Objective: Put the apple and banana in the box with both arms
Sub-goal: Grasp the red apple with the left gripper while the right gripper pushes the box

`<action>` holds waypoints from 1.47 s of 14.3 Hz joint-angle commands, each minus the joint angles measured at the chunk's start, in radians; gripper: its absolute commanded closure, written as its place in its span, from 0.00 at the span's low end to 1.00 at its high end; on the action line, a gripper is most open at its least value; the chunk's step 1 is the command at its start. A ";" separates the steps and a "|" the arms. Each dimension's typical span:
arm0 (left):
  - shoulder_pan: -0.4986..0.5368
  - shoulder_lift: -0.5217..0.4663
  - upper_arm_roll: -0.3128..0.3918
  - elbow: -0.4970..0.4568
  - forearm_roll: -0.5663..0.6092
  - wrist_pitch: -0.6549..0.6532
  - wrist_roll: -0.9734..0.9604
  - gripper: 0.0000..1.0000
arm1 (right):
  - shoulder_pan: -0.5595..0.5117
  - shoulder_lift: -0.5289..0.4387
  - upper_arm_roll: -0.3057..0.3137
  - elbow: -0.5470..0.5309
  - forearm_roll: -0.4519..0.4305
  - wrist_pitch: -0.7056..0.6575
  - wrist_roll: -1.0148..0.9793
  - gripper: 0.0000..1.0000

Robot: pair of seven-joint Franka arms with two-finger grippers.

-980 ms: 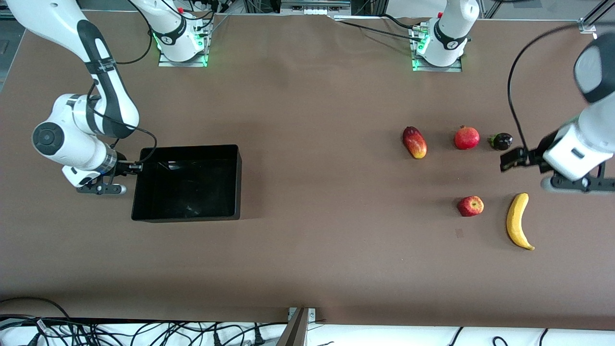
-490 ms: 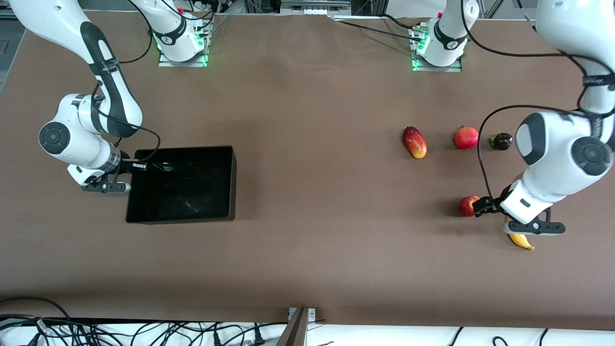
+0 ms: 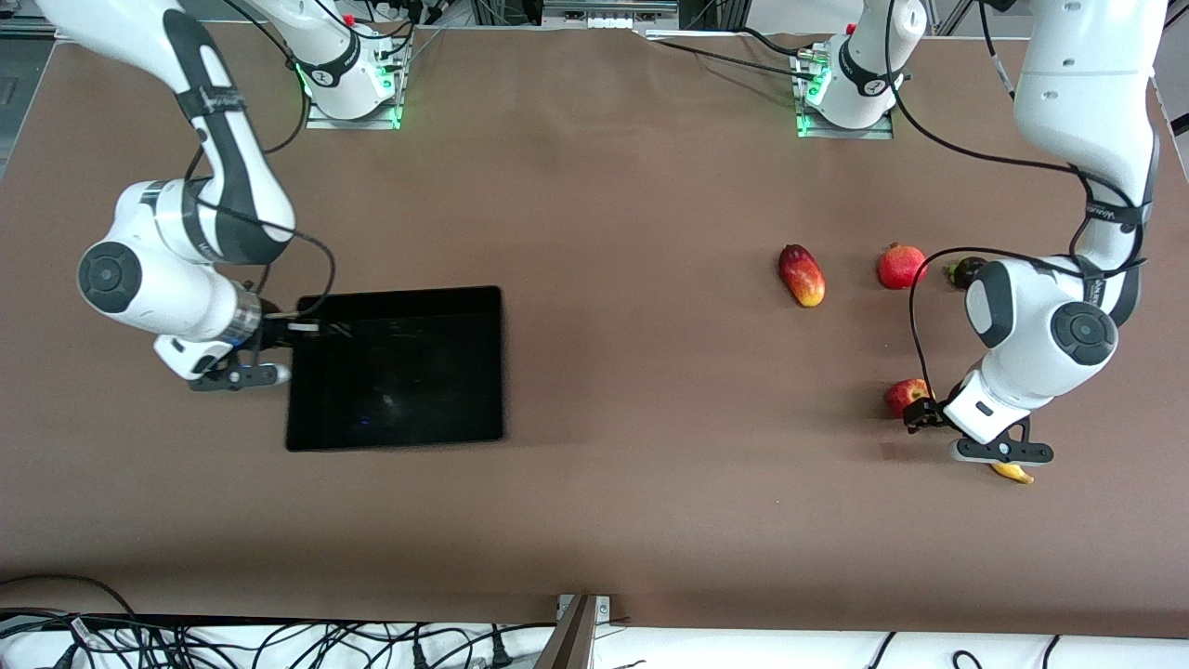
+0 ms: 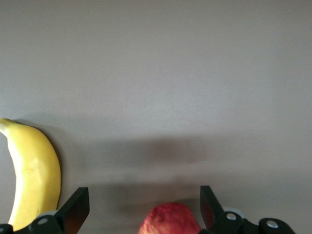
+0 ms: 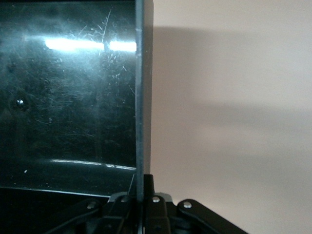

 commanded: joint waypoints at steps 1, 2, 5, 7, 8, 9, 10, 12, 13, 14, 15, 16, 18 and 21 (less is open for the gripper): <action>0.013 -0.009 -0.014 -0.074 0.015 0.070 0.023 0.00 | 0.118 -0.003 -0.001 0.021 0.075 -0.021 0.048 1.00; 0.013 -0.009 -0.014 -0.079 0.015 0.070 0.018 0.00 | 0.167 0.000 -0.001 0.025 0.077 -0.012 0.075 1.00; 0.013 -0.009 -0.029 -0.082 0.011 0.070 -0.009 0.00 | 0.302 0.049 -0.001 0.047 0.086 0.085 0.173 1.00; 0.013 -0.012 -0.031 -0.096 0.011 0.070 -0.026 0.00 | 0.389 0.091 -0.001 0.068 0.085 0.122 0.279 1.00; 0.013 -0.012 -0.034 -0.102 0.008 0.070 -0.028 0.00 | 0.428 0.121 -0.001 0.096 0.083 0.133 0.337 1.00; 0.013 -0.014 -0.034 -0.110 0.008 0.070 -0.037 0.00 | 0.463 0.151 -0.002 0.126 0.080 0.136 0.393 1.00; 0.013 -0.014 -0.034 -0.117 0.008 0.070 -0.046 0.00 | 0.486 0.176 -0.002 0.148 0.077 0.137 0.424 1.00; 0.013 -0.021 -0.039 -0.145 0.008 0.070 -0.049 0.00 | 0.523 0.214 -0.002 0.170 0.077 0.180 0.488 1.00; 0.013 -0.024 -0.039 -0.157 0.008 0.070 -0.049 0.00 | 0.540 0.230 -0.002 0.173 0.076 0.206 0.523 1.00; 0.013 -0.024 -0.039 -0.162 0.008 0.070 -0.051 0.00 | 0.554 0.247 -0.002 0.177 0.074 0.224 0.551 1.00; 0.013 -0.029 -0.039 -0.171 0.008 0.070 -0.053 0.00 | 0.561 0.263 -0.002 0.183 0.074 0.244 0.568 1.00; 0.013 -0.043 -0.039 -0.185 0.008 0.069 -0.053 0.16 | 0.567 0.279 -0.002 0.183 0.074 0.266 0.589 1.00; 0.013 -0.063 -0.039 -0.196 0.008 0.057 -0.065 0.89 | 0.580 0.303 -0.002 0.183 0.068 0.300 0.609 1.00; 0.011 -0.080 -0.049 -0.193 0.008 0.027 -0.069 1.00 | 0.577 0.300 -0.002 0.183 0.069 0.303 0.606 0.75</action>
